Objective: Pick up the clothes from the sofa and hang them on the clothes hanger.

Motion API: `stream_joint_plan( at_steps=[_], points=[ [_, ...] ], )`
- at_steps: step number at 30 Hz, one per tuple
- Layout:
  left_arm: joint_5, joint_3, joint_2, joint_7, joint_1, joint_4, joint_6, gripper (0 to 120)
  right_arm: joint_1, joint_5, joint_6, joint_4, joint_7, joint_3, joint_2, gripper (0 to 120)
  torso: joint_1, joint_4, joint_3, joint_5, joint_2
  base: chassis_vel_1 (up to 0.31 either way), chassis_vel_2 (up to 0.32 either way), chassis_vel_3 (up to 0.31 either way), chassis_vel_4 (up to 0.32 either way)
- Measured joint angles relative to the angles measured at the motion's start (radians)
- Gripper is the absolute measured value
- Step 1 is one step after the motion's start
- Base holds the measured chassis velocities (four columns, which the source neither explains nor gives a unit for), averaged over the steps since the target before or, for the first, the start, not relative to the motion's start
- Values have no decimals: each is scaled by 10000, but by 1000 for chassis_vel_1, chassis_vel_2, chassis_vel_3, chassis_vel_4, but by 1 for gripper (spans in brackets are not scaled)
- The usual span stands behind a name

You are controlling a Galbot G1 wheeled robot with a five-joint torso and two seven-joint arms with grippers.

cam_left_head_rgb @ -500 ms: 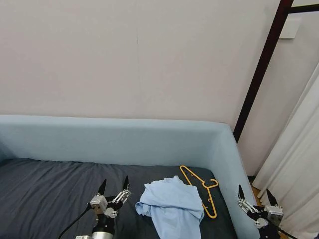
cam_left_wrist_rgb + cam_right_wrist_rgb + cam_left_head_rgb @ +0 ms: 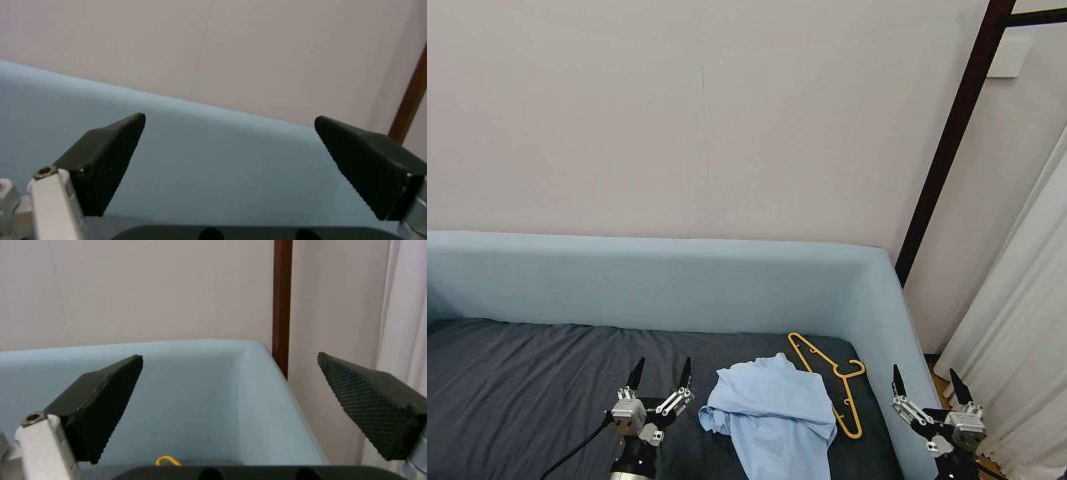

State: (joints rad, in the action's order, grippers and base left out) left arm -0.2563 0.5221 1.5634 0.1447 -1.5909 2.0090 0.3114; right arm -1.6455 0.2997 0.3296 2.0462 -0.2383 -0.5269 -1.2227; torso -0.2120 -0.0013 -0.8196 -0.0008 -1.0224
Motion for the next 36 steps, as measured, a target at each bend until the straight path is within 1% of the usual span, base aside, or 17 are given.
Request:
stream_joint_plan(
  at_steps=[3, 7, 10, 12, 14, 15, 18, 21, 22, 23, 27, 28, 30, 31, 32, 34, 36],
  points=[
    [-73, -103, 24, -837, -69, 281, -419, 100, -48, 658, -585, 418, -240, 274, -9, 100, 0, 0, 0, -1, 0, 0, 0, 0, 0],
    [-51, -121, 8, -1107, -128, 378, -519, 100, -42, 592, -565, 322, -159, 299, 51, 100, 0, 0, 0, 0, 0, 0, 0, 0, 0],
    [13, -83, 3, -1111, -167, 390, -516, 100, -10, 757, -513, 194, -61, 353, 253, 100, 1, -2, 0, 0, 0, 0, 0, 0, 0],
    [79, -15, 1, -991, -199, 378, -421, 100, 111, 1587, -644, 147, -15, 499, 661, 100, 1, 1, 0, 1, 0, 0, 0, 0, 0],
    [119, -2, -94, -933, -190, 281, -317, 100, 138, 2375, -1071, 304, -109, 578, 969, 100, 1, 1, -1, 1, 0, 0, 0, 0, 0],
    [119, -2, -94, -933, -190, 281, -317, 100, 138, 2375, -1071, 304, -109, 578, 969, 100, 1, 1, -1, 1, 0, 0, 0, 0, 0],
    [80, -35, -393, -835, -129, 72, -87, 100, 271, 3398, -1778, 548, -440, 743, 1364, 100, 1, -2, 0, -1, 0, 0, 0, 0, 0],
    [18, 29, -740, -719, -55, -148, 212, 100, 654, 4152, -2328, 445, -641, 961, 1690, 100, 1, -2, 0, -1, 0, 0, 0, 0, 0],
    [18, 29, -740, -719, -55, -148, 212, 100, 654, 4152, -2328, 445, -641, 961, 1690, 100, 1, -2, 0, -1, 0, 0, 0, 0, 0],
    [17, 116, -822, -710, -64, -215, 285, 100, 924, 4676, -2716, 400, -863, 1111, 1816, 100, 1, -6, 0, -2, 0, 0, 0, 0, 0],
    [129, 592, -1061, -709, -273, -527, 674, 100, 2307, 7431, -4735, 54, -1936, 1822, 2095, 100, 0, 5, -1, -1, 0, 0, 0, 0, 0],
    [129, 592, -1061, -709, -273, -527, 674, 100, 2307, 7431, -4735, 54, -1936, 1822, 2095, 100, 0, 5, -1, -1, 0, 0, 0, 0, 0],
    [188, 720, -1098, -712, -374, -570, 719, 100, 3050, 8541, -5488, -413, -2157, 2092, 2052, 100, 0, 5, -1, -2, 1, 0, 0, 0, 0],
    [220, 764, -1085, -714, -416, -567, 722, 100, 3386, 8944, -5738, -680, -2236, 2199, 1975, 100, 0, -2, -1, -1, 1, 0, 0, 0, 0],
    [283, 812, -1036, -717, -478, -535, 723, 100, 3790, 9305, -5933, -1026, -2317, 2339, 1864, 100, 0, 1, -1, -1, 1, 0, 0, 0, 0],
    [341, 837, -991, -718, -527, -498, 730, 100, 4090, 9486, -6036, -1336, -2361, 2460, 1766, 100, 0, 0, -1, 0, 1, 0, 0, 0, 0],
    [438, 895, -913, -719, -638, -435, 761, 100, 4663, 9725, -6212, -2004, -2405, 2676, 1548, 100, 0, 2, -1, 1, 2, 0, 0, 0, 0]
  ],
)
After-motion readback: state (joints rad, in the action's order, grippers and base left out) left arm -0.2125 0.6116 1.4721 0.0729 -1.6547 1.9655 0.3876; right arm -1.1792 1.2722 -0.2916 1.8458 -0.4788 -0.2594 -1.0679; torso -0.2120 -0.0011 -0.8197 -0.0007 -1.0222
